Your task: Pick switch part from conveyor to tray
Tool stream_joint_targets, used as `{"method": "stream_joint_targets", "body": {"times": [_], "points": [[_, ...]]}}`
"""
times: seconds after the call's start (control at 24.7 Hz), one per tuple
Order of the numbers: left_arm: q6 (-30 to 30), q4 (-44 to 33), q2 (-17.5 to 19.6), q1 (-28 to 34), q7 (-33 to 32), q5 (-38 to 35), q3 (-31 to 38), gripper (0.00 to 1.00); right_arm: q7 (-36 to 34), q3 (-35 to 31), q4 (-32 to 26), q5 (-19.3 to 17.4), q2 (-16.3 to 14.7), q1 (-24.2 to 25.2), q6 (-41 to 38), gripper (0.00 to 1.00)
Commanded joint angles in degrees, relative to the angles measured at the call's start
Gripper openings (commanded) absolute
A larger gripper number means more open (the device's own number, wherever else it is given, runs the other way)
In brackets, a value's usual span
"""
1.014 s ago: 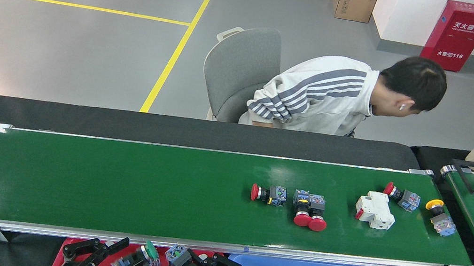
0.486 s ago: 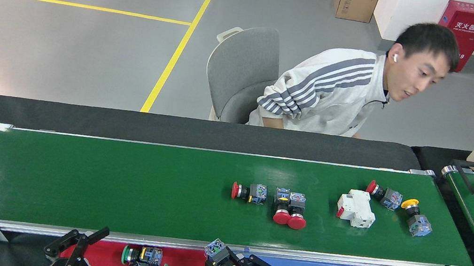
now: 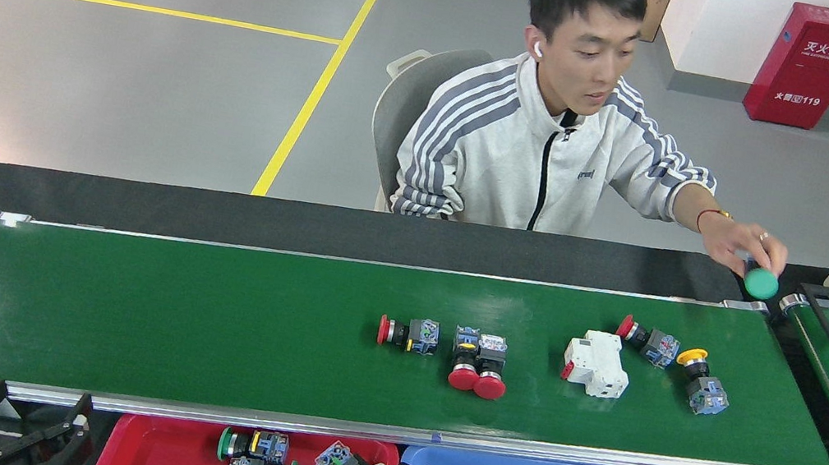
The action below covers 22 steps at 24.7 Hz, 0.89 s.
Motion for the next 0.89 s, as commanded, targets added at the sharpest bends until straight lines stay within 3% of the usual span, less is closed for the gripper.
{"method": "stream_joint_targets", "body": {"times": [0.0,0.24,0.41,0.49,0.57,0.69,0.85], "points": [[1.22,-0.98,0.20,-0.18,0.19,0.05,-0.37,1.00,-0.39,-0.13,-0.61,-0.05,0.45,-0.73,-0.25,1.00],[0.78,-0.98,-0.06,0.26,0.81,0.13,-2.03,1.00,-0.48,-1.54,-2.45,-0.66,0.27,0.06,0.88,1.00],[0.78,-0.98,0.03,0.43,0.89,0.13,-1.68,1.00,-2.15,-10.07,-5.27,-0.84,-0.26,4.81,15.83,0.99],[0.78,-0.98,0.20,0.43,0.89,0.13,-2.04,1.00,-6.45,-12.00,-6.06,-1.01,-2.28,7.18,24.88,0.99],[0.34,-0.80,0.91,-0.27,1.25,-0.04,-2.74,1.00,-9.09,-13.14,-6.32,-3.82,-5.18,9.64,31.56,0.99],[-1.06,0.34,3.19,-2.64,2.21,-0.30,-8.45,1.00,-9.62,-13.93,-5.97,-8.66,-7.11,10.87,34.55,0.99],[-1.94,5.79,6.71,-9.23,2.12,-0.30,-17.94,1.00,-9.35,-14.81,-5.80,-9.72,-6.23,9.29,38.24,0.99]]}}
